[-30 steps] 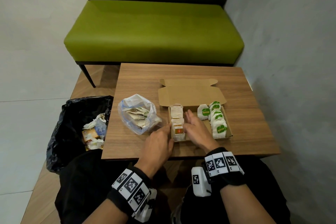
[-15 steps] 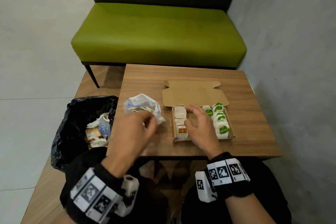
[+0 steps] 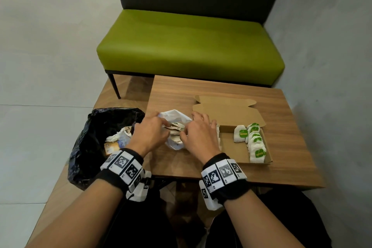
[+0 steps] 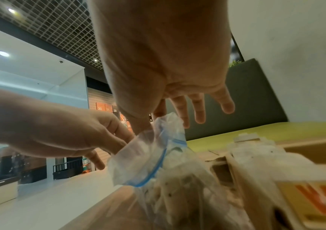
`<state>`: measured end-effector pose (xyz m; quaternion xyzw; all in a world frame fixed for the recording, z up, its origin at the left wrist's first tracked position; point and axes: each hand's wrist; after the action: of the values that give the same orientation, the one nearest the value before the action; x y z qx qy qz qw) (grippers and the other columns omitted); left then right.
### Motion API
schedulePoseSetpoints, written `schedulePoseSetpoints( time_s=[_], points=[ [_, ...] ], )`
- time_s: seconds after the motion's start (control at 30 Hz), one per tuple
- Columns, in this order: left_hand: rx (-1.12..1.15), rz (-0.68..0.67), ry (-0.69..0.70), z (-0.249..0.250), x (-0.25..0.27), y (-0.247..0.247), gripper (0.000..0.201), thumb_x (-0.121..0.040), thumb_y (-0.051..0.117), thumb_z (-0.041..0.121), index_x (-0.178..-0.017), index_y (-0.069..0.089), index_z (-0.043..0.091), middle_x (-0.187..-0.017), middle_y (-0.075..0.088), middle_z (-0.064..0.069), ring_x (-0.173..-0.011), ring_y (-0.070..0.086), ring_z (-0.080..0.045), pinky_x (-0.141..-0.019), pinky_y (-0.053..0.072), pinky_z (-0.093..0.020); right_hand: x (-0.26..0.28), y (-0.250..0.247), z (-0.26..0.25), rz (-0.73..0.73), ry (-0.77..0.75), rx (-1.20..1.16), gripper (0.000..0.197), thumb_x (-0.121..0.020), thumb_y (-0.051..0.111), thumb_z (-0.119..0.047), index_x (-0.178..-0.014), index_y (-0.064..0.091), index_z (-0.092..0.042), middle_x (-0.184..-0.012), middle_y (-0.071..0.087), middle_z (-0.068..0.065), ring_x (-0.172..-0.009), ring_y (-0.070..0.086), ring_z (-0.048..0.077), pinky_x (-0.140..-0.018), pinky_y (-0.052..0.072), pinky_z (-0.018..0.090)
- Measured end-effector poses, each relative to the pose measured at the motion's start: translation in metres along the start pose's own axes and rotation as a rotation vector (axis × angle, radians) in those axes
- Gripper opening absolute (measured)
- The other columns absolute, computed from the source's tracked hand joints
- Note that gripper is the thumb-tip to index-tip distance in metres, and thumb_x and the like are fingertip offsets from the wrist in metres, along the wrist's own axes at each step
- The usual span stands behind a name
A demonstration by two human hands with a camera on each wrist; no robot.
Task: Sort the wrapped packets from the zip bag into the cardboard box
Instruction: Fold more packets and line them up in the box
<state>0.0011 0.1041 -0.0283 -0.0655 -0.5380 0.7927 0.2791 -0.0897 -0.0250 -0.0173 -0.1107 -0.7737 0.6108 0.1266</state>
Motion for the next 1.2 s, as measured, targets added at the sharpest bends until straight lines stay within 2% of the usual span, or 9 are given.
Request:
schedulePoseSetpoints(
  time_s=[0.17, 0.23, 0.33, 0.47, 0.6, 0.8, 0.9, 1.03, 1.2],
  points=[
    [0.031, 0.044, 0.043, 0.005, 0.013, 0.004, 0.048, -0.077, 0.065, 0.021, -0.124, 0.067, 0.025, -0.130, 0.050, -0.007, -0.112, 0.059, -0.028, -0.094, 0.050, -0.040, -0.005, 0.005, -0.005, 0.030, 0.030, -0.036, 0.032, -0.093, 0.059, -0.035, -0.120, 0.067, -0.020, -0.151, 0.041, 0.006, -0.136, 0.035, 0.027, -0.112, 0.029, 0.053],
    [0.038, 0.069, 0.058, 0.006, 0.020, 0.006, 0.054, -0.076, 0.067, 0.017, -0.129, 0.063, 0.020, -0.125, 0.052, -0.011, -0.108, 0.060, -0.029, -0.089, 0.049, -0.032, -0.008, 0.007, -0.008, 0.002, 0.029, -0.002, 0.035, -0.094, 0.057, -0.038, -0.123, 0.066, -0.022, -0.150, 0.041, 0.005, -0.135, 0.036, 0.027, -0.111, 0.028, 0.054],
    [0.065, 0.090, 0.085, 0.005, 0.029, 0.007, 0.056, -0.074, 0.067, 0.012, -0.130, 0.061, 0.014, -0.118, 0.054, -0.013, -0.103, 0.061, -0.030, -0.085, 0.046, -0.028, -0.015, 0.008, -0.012, -0.045, 0.043, 0.074, 0.035, -0.094, 0.057, -0.041, -0.122, 0.066, -0.023, -0.143, 0.047, 0.006, -0.129, 0.042, 0.029, -0.109, 0.029, 0.058],
    [0.081, 0.070, 0.079, 0.006, 0.034, 0.009, 0.060, -0.074, 0.069, 0.013, -0.132, 0.058, 0.014, -0.123, 0.052, -0.011, -0.105, 0.061, -0.029, -0.087, 0.047, -0.031, -0.025, 0.003, -0.021, -0.049, 0.084, 0.097, 0.030, -0.094, 0.056, -0.037, -0.115, 0.066, -0.017, -0.126, 0.057, 0.006, -0.121, 0.049, 0.030, -0.107, 0.029, 0.062],
    [0.073, 0.080, 0.077, 0.007, 0.036, 0.010, 0.062, -0.074, 0.070, 0.016, -0.134, 0.057, 0.015, -0.124, 0.052, -0.008, -0.104, 0.061, -0.027, -0.084, 0.047, -0.030, -0.029, 0.004, -0.029, -0.097, 0.074, 0.214, 0.030, -0.092, 0.061, -0.032, -0.116, 0.064, -0.014, -0.127, 0.057, 0.010, -0.124, 0.047, 0.034, -0.108, 0.027, 0.066],
    [0.101, 0.090, 0.062, 0.004, 0.036, 0.014, 0.063, -0.076, 0.071, 0.019, -0.137, 0.054, 0.016, -0.123, 0.051, -0.005, -0.105, 0.060, -0.025, -0.087, 0.046, -0.027, -0.027, 0.008, -0.028, -0.094, 0.046, 0.275, 0.024, -0.092, 0.054, -0.016, -0.112, 0.067, -0.017, -0.130, 0.056, 0.009, -0.125, 0.045, 0.033, -0.109, 0.025, 0.065],
    [0.125, 0.090, 0.049, 0.002, 0.033, 0.015, 0.068, -0.076, 0.075, 0.025, -0.140, 0.052, 0.015, -0.127, 0.050, -0.006, -0.111, 0.058, -0.024, -0.096, 0.044, -0.027, -0.017, 0.005, -0.015, -0.037, 0.005, 0.168, 0.019, -0.092, 0.058, -0.025, -0.104, 0.072, -0.023, -0.141, 0.052, 0.004, -0.128, 0.043, 0.029, -0.110, 0.026, 0.061],
    [0.131, 0.072, 0.015, 0.001, 0.029, 0.015, 0.072, -0.076, 0.075, 0.029, -0.142, 0.049, 0.016, -0.130, 0.048, -0.007, -0.114, 0.057, -0.025, -0.099, 0.043, -0.029, 0.009, 0.000, 0.006, 0.052, -0.064, 0.036, 0.025, -0.094, 0.056, -0.036, -0.110, 0.074, -0.027, -0.147, 0.048, -0.002, -0.129, 0.042, 0.023, -0.109, 0.032, 0.052],
    [0.159, 0.024, 0.021, 0.004, 0.029, 0.013, 0.072, -0.075, 0.074, 0.031, -0.142, 0.049, 0.017, -0.131, 0.047, -0.008, -0.116, 0.056, -0.028, -0.101, 0.045, -0.032, 0.024, 0.002, 0.022, 0.363, -0.157, -0.203, 0.018, -0.088, 0.067, -0.031, -0.100, 0.078, -0.022, -0.124, 0.067, -0.001, -0.106, 0.058, 0.019, -0.090, 0.050, 0.045]
  ],
)
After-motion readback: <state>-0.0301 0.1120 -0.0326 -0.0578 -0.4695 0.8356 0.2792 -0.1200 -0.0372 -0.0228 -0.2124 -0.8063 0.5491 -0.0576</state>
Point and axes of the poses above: each hand's wrist, its own x-axis away from the middle knuckle, its own y-axis out of the palm, z = x × y
